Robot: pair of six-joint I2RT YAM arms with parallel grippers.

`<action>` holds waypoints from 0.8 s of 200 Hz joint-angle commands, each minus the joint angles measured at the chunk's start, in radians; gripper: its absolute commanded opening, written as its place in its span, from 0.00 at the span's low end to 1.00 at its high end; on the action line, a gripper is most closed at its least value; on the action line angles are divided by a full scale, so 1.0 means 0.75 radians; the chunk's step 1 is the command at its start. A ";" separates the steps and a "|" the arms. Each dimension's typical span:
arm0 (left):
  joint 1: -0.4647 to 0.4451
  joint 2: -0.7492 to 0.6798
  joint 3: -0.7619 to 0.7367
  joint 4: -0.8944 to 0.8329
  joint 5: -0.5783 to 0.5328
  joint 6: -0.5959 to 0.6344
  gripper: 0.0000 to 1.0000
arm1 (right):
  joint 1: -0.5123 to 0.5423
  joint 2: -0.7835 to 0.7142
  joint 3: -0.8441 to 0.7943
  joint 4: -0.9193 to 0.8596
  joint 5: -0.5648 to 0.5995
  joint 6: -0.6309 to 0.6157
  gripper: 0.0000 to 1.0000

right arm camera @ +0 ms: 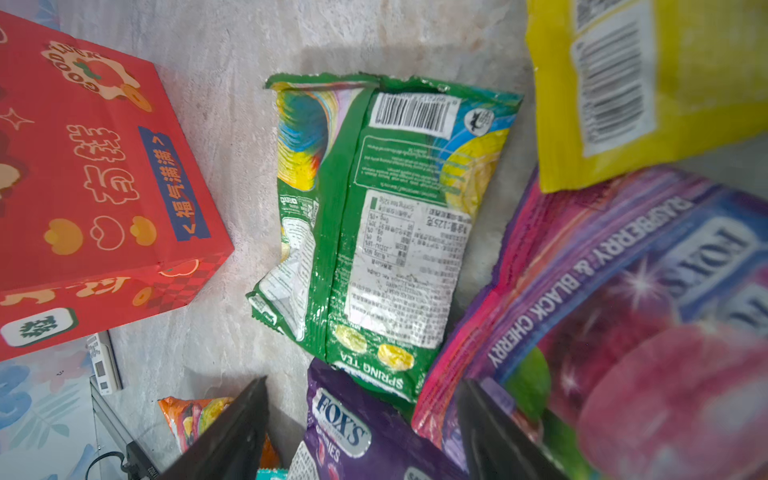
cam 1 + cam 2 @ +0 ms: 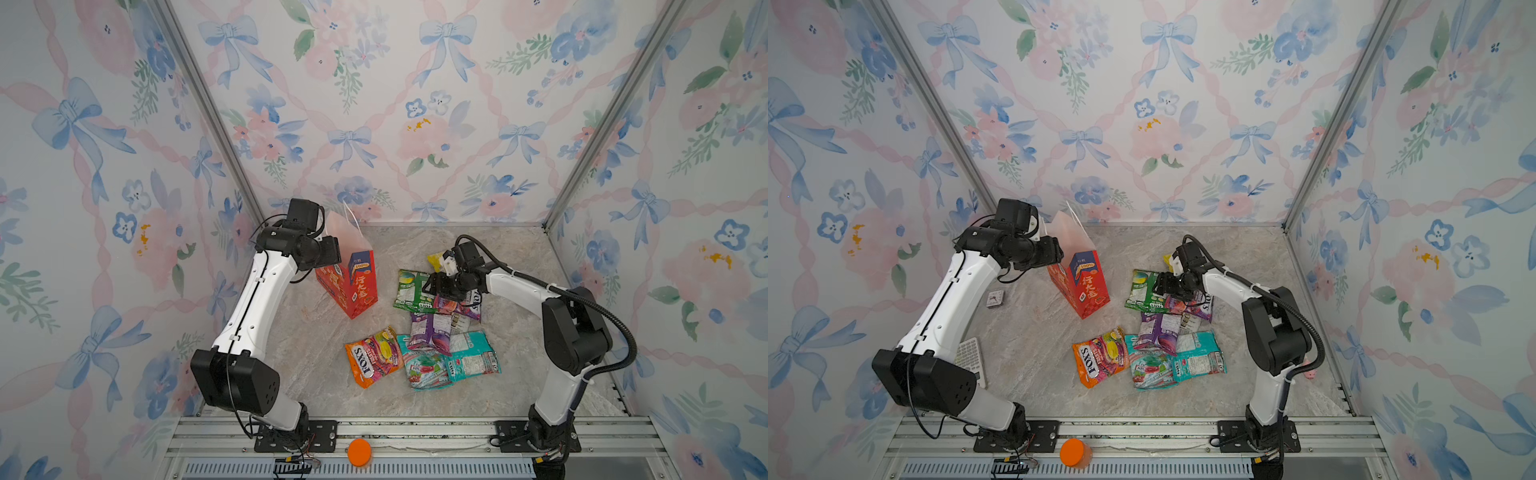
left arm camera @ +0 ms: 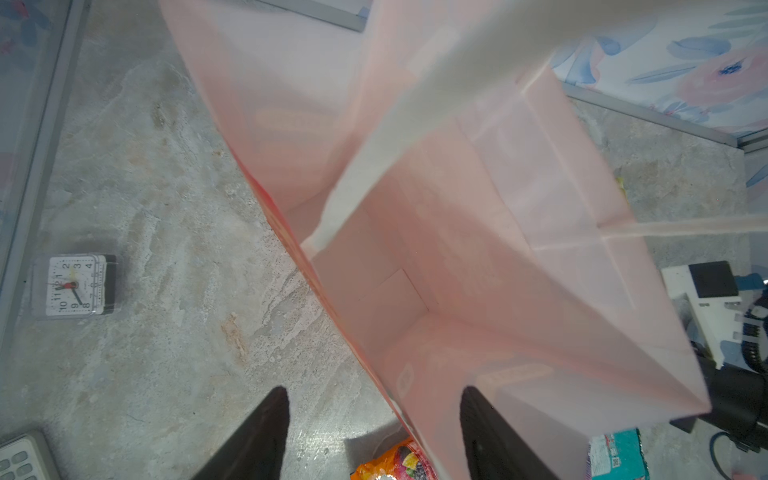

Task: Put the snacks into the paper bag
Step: 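Grasp the green Fox's packet with the right gripper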

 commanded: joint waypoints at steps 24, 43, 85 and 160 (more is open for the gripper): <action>-0.010 0.051 0.058 -0.023 0.060 -0.014 0.71 | 0.015 0.114 0.124 -0.037 0.113 0.037 0.73; -0.029 0.056 0.073 -0.022 0.058 -0.030 0.72 | 0.016 0.133 0.127 -0.032 0.146 0.044 0.72; -0.043 0.052 0.064 -0.023 0.057 -0.039 0.60 | 0.013 0.204 0.146 0.008 0.130 0.069 0.72; -0.096 0.089 0.144 -0.023 0.115 0.002 0.13 | 0.010 0.284 0.163 0.113 0.064 0.148 0.67</action>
